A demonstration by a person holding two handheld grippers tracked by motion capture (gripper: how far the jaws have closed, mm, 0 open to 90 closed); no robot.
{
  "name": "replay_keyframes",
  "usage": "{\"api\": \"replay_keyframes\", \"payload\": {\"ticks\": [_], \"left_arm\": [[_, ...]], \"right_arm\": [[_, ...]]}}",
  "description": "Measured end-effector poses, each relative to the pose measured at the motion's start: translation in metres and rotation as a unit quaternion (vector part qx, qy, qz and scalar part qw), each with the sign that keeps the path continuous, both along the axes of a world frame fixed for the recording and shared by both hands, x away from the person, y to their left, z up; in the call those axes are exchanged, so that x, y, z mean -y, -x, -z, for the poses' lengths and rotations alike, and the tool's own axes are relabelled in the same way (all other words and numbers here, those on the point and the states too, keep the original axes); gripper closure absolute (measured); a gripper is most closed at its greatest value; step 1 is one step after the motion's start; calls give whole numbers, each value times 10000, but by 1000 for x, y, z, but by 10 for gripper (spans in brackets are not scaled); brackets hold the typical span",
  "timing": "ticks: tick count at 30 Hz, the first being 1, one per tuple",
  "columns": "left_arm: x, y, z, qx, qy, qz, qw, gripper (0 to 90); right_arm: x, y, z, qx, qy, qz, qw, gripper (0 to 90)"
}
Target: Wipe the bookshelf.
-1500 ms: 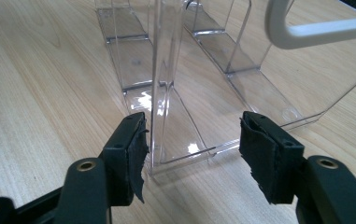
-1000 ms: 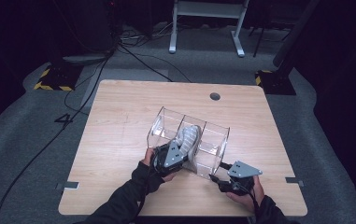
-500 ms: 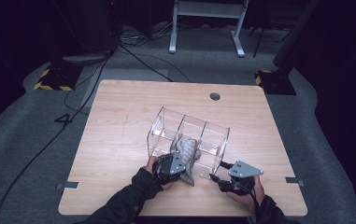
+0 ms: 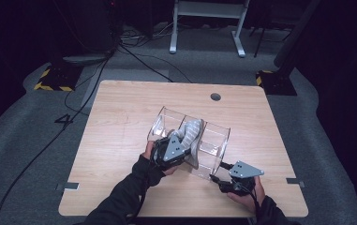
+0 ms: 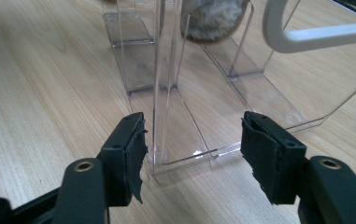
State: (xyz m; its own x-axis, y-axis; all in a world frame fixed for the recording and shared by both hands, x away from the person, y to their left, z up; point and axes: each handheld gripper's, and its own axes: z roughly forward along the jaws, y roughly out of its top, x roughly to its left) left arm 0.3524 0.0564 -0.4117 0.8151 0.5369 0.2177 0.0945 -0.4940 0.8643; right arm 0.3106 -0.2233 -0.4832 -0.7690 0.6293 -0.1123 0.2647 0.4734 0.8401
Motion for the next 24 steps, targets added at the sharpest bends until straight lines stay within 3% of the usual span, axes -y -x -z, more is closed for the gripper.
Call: {"api": "replay_keyframes", "payload": {"ticks": [4, 6, 9, 13, 14, 15, 24], "left_arm": [[3, -8, -3, -43, 56, -59, 10000, 670], [6, -11, 3, -235, 131, -50, 9996, 670], [10, -9, 15, -277, -118, -22, 9995, 669], [10, -4, 26, -366, -144, -46, 9992, 667], [10, 2, 31, -230, -216, -75, 9995, 668], [10, 2, 31, -230, -216, -75, 9995, 668], [5, 15, 56, -592, -418, -15, 9974, 667]], "right_arm": [[0, 1, 0, 2, -2, -10, 10000, 410], [0, 1, 1, -8, 4, -21, 10000, 409], [0, 1, 1, -18, -4, -30, 10000, 409], [0, 1, 1, -10, 16, -35, 10000, 406], [0, 1, 2, -25, 12, -34, 10000, 405], [0, 1, 2, -25, 12, -34, 10000, 405], [0, 1, 3, -41, 31, -36, 10000, 404]]}}
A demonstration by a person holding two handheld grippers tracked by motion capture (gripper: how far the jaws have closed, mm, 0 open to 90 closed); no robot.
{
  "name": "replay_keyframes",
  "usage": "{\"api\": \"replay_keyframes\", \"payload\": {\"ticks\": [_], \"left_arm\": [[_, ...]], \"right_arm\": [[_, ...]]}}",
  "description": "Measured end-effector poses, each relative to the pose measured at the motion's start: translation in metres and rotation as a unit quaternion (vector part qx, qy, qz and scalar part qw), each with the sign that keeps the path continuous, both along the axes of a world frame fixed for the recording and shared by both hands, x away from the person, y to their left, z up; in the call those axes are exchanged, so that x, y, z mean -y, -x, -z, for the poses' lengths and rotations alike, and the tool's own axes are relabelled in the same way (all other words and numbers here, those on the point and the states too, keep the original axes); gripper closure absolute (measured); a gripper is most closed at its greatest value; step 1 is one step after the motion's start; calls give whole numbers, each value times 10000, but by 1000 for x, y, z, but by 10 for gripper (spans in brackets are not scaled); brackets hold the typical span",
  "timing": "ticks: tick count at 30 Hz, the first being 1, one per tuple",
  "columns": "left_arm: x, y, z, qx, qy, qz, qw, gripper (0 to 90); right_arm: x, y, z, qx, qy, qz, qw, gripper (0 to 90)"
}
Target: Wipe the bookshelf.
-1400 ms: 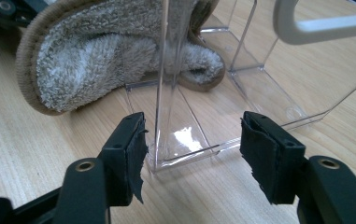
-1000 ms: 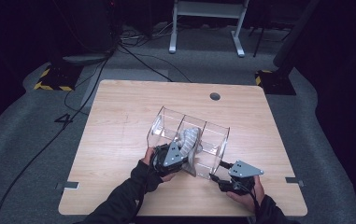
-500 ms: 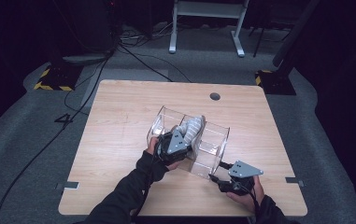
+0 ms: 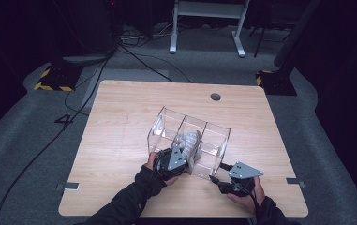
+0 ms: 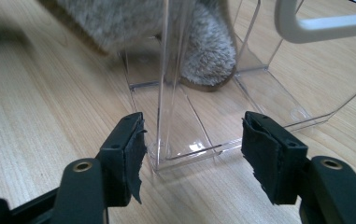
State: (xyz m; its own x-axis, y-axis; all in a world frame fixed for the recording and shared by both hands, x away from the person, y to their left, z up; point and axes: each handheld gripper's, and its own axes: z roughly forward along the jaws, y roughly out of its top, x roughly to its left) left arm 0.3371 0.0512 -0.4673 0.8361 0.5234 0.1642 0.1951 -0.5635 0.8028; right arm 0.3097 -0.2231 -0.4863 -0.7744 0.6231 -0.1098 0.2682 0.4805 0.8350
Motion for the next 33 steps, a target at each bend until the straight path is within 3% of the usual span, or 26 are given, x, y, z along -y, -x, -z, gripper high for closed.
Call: {"api": "replay_keyframes", "payload": {"ticks": [1, 5, 11, 15, 18, 19, 22, 24, 27, 31, 33], "left_arm": [[-1, 1, 8, -148, -91, 42, 9998, 667], [-2, 4, 24, -359, -304, 108, 9988, 666], [-9, 8, 22, -326, -311, 192, 9988, 666], [-12, 11, 4, -144, -26, 196, 9997, 667], [-17, 14, -16, 59, 395, 136, 9991, 667], [-18, 14, -20, 133, 446, 115, 9989, 667], [-21, 14, -37, 343, 726, 69, 9967, 667], [-23, 11, -48, 428, 1048, 35, 9936, 667], [-21, 9, -56, 350, 1306, 160, 9907, 667], [-12, 14, -48, 390, 978, 279, 9941, 667], [-15, 14, -44, 304, 977, 251, 9944, 668]], "right_arm": [[0, 0, 0, -5, 4, -9, 10000, 402], [0, 0, 0, 3, 8, -22, 10000, 402], [0, 1, -3, 39, -62, -53, 10000, 402], [0, 2, -4, 71, -96, -30, 9999, 402], [0, 2, -5, 67, -140, -41, 9999, 407], [0, 2, -5, 75, -136, -39, 9999, 407], [-1, 2, -5, 76, -136, -68, 9999, 407], [-2, 3, -5, 82, -127, -76, 9999, 405], [-3, 2, -4, 86, -118, -96, 9998, 402], [-5, 3, -3, 76, -87, -119, 9999, 396], [-5, 3, -2, 66, -77, -139, 9999, 396]]}}
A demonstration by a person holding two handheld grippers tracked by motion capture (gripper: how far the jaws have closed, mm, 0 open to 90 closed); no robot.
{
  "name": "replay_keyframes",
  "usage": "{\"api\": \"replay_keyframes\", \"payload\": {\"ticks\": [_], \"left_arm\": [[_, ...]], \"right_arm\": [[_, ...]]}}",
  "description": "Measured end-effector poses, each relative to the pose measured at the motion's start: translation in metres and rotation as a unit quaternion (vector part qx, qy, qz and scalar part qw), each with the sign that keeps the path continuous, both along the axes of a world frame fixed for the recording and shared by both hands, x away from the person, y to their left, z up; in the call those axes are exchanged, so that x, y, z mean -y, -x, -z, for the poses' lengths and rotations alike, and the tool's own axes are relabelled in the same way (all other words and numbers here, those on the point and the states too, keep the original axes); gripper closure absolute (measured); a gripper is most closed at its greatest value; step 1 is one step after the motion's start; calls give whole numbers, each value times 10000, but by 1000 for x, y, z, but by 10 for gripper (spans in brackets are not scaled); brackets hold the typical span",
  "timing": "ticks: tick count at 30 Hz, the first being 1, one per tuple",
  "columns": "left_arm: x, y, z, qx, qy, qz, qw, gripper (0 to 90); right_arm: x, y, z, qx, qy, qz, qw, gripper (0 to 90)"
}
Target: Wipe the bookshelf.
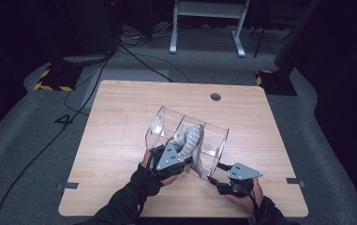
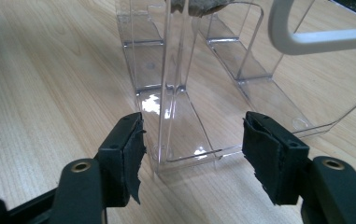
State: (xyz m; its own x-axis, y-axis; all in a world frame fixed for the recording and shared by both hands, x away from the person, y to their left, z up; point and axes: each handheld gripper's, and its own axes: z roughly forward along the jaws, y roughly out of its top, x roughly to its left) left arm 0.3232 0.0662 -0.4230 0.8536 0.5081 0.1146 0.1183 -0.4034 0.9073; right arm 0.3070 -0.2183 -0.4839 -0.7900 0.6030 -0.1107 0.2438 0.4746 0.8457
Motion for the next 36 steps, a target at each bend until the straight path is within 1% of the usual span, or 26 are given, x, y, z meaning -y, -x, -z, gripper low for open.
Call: {"api": "replay_keyframes", "payload": {"ticks": [1, 3, 6, 8, 10, 12, 14, 17, 19, 20, 22, 23, 24, 25, 26, 28, 29, 31, 32, 34, 35, 36], "left_arm": [[-3, -1, 1, -53, 11, -4, 10000, 668], [-9, -1, 5, -116, -73, -66, 9999, 668], [-12, -5, 19, -241, -347, -155, 9990, 668], [-10, -6, 28, -241, -649, -246, 9973, 668], [-6, -8, 39, -273, -935, -252, 9949, 669], [-2, -9, 50, -364, -1138, -275, 9925, 669], [1, -10, 58, -412, -1352, -252, 9896, 669], [3, -12, 69, -505, -1499, -229, 9872, 669], [4, -11, 68, -481, -1526, -237, 9868, 668], [4, -11, 65, -418, -1558, -249, 9866, 668], [3, -10, 56, -309, -1533, -293, 9873, 668], [1, -9, 50, -213, -1489, -333, 9881, 668], [-1, -8, 41, -59, -1450, -402, 9886, 668], [-2, -7, 34, 69, -1422, -483, 9886, 668], [-4, -6, 27, 226, -1439, -565, 9877, 668], [-9, -5, 16, 337, -1249, -703, 9891, 667], [-13, -5, 10, 398, -1105, -768, 9901, 667], [-17, -6, -1, 535, -962, -860, 9902, 666], [-19, -7, -7, 606, -846, -931, 9902, 666], [-23, -10, -16, 670, -656, -1042, 9901, 665], [-23, -10, -16, 670, -656, -1042, 9901, 665], [-26, -12, -21, 682, -480, -1154, 9898, 665]], "right_arm": [[0, 0, 0, -2, 5, -6, 10000, 396], [0, 1, 0, -4, 24, -9, 10000, 396], [0, 1, 0, -8, 20, -28, 10000, 396], [0, 1, 0, -11, 19, -13, 10000, 396], [-1, 1, 0, -4, 29, -15, 10000, 396], [-1, 2, 1, 0, 44, -35, 10000, 396], [-2, 2, 1, -4, 40, -39, 10000, 396], [-1, 2, 1, -12, 39, -62, 10000, 397], [-1, 2, 1, 1, 53, -67, 10000, 398], [-1, 2, 0, 1, 36, -71, 10000, 398], [-1, 2, 0, 25, 42, -82, 10000, 400], [-1, 2, 0, 26, 41, -81, 10000, 401], [-1, 2, 0, 23, 40, -84, 10000, 401], [-1, 2, 0, 21, 44, -85, 10000, 402], [-1, 2, 0, 22, 51, -90, 9999, 402], [-2, 3, 1, 13, 82, -107, 9999, 401], [-2, 3, 1, 31, 108, -123, 9999, 401], [-2, 3, 1, 19, 105, -125, 9999, 401], [-2, 2, 1, 10, 94, -113, 9999, 402], [-1, 1, 2, 1, 79, -108, 9999, 401], [-1, 1, 2, 1, 79, -108, 9999, 401], [-2, 1, 2, -22, 78, -103, 9999, 401]]}}
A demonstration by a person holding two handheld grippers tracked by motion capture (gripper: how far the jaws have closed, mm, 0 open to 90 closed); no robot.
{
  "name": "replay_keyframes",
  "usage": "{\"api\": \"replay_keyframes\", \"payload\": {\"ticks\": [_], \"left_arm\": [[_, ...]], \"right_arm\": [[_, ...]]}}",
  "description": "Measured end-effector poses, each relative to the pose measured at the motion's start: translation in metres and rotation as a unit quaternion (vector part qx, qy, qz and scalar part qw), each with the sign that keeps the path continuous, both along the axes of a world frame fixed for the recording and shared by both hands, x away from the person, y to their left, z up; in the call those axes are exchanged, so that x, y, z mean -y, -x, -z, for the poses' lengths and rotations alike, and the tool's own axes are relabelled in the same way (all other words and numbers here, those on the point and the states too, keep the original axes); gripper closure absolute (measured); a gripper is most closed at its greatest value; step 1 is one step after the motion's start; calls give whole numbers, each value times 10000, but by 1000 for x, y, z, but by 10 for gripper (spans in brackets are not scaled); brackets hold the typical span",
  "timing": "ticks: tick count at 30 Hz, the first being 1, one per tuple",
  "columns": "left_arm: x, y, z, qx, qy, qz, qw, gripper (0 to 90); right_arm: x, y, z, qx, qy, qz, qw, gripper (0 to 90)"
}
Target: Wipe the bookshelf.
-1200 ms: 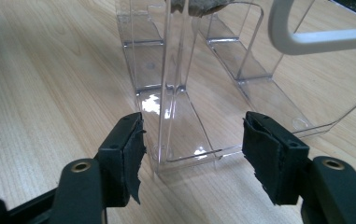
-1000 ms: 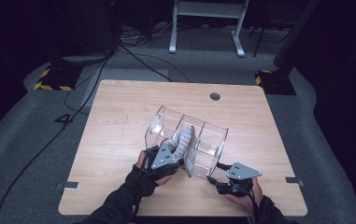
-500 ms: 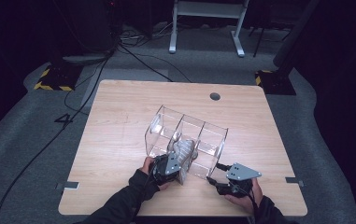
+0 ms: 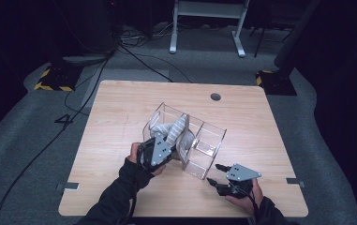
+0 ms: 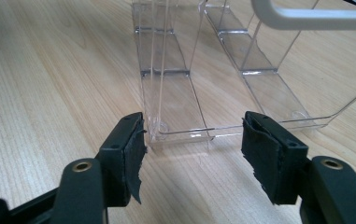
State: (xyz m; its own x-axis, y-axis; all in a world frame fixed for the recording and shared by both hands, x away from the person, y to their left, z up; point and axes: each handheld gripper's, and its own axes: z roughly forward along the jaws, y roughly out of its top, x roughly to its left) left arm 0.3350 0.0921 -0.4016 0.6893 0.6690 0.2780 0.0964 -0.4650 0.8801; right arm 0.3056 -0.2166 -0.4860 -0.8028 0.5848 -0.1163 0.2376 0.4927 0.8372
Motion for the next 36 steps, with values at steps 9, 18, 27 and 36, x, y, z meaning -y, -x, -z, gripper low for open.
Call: {"api": "replay_keyframes", "payload": {"ticks": [9, 18, 27, 36], "left_arm": [[2, -7, 7, -160, -81, 68, 9998, 665], [19, 2, 50, -806, -781, 434, 9927, 665], [27, 4, 82, -1470, -910, 555, 9834, 660], [8, 30, 19, -770, 182, 658, 9947, 657]], "right_arm": [[0, 0, 1, -17, 44, -44, 10000, 400], [-1, -1, 1, -44, 31, -69, 10000, 397], [6, -3, -9, 70, -133, 2, 9999, 386], [10, -5, -39, 481, -424, -147, 9978, 346]]}}
